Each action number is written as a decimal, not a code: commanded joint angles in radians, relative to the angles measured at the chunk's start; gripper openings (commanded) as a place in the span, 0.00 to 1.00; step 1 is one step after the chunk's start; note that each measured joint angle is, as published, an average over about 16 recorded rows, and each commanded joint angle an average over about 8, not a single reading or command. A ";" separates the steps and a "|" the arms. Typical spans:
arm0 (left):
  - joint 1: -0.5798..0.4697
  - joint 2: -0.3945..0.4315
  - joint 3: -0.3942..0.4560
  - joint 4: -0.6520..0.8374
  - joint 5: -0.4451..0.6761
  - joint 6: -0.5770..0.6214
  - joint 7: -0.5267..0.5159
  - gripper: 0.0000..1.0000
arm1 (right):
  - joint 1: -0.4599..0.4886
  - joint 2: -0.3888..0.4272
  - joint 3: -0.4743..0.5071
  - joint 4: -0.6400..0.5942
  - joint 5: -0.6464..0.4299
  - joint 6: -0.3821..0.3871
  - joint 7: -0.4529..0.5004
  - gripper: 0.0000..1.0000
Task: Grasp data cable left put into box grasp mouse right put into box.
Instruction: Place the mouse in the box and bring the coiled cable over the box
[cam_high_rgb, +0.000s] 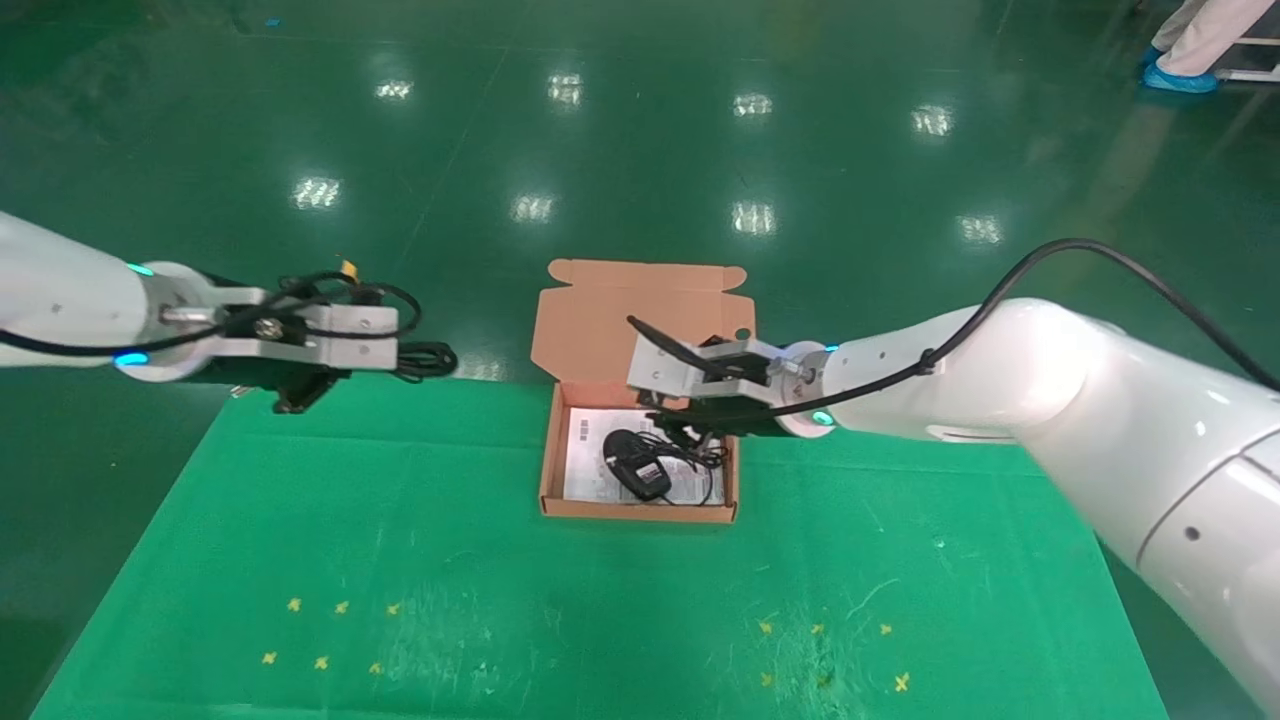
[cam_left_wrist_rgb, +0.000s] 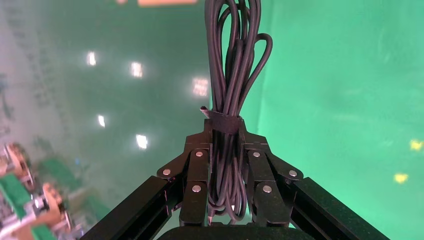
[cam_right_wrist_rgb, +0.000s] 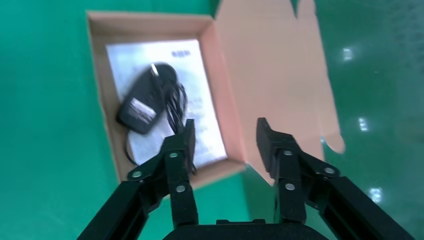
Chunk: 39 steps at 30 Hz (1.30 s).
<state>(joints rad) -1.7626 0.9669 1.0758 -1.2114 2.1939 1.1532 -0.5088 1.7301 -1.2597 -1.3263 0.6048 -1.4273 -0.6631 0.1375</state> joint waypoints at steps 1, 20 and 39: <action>0.011 0.018 0.004 0.014 -0.009 -0.013 0.014 0.00 | 0.006 0.019 -0.001 0.012 -0.004 -0.001 0.001 1.00; 0.088 0.349 0.011 0.417 -0.155 -0.320 0.341 0.00 | 0.060 0.402 -0.029 0.368 -0.127 0.022 0.171 1.00; 0.108 0.406 0.150 0.499 -0.327 -0.486 0.449 0.00 | 0.075 0.618 -0.046 0.621 -0.244 0.040 0.346 1.00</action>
<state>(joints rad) -1.6561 1.3728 1.2218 -0.7096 1.8675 0.6714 -0.0634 1.8044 -0.6456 -1.3719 1.2221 -1.6677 -0.6228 0.4796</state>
